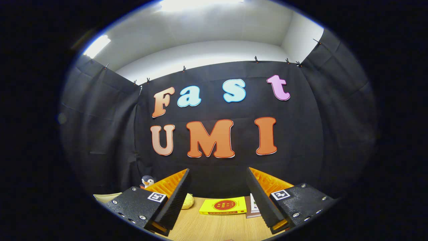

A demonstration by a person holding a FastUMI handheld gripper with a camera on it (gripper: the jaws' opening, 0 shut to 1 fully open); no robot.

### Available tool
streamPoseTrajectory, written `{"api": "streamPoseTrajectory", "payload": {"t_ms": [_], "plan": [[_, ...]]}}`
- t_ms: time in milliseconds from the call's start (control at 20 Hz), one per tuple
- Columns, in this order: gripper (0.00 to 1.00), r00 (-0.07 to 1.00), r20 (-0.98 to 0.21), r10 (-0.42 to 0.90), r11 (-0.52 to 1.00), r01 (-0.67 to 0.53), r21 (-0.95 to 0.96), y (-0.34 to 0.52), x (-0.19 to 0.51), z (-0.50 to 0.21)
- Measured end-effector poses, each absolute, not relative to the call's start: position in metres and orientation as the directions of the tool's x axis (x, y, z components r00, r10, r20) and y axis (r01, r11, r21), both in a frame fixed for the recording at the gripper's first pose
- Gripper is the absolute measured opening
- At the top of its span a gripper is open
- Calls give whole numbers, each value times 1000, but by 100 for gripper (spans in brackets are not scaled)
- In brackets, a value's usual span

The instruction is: Open the storage box then place both shoes into the box .Put the left shoe in first, then the right shoe, with the right side of both shoes facing outward in a uniform manner.

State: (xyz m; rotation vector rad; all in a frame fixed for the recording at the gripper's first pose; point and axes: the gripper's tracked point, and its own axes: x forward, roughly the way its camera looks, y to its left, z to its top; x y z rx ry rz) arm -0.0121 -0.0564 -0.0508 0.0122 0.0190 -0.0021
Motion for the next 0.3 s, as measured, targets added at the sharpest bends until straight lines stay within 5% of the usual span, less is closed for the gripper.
{"api": "streamPoseTrajectory", "payload": {"t_ms": [300], "plan": [[98,999,-32,6,1000,-5,21,-56,-11,-52]]}}
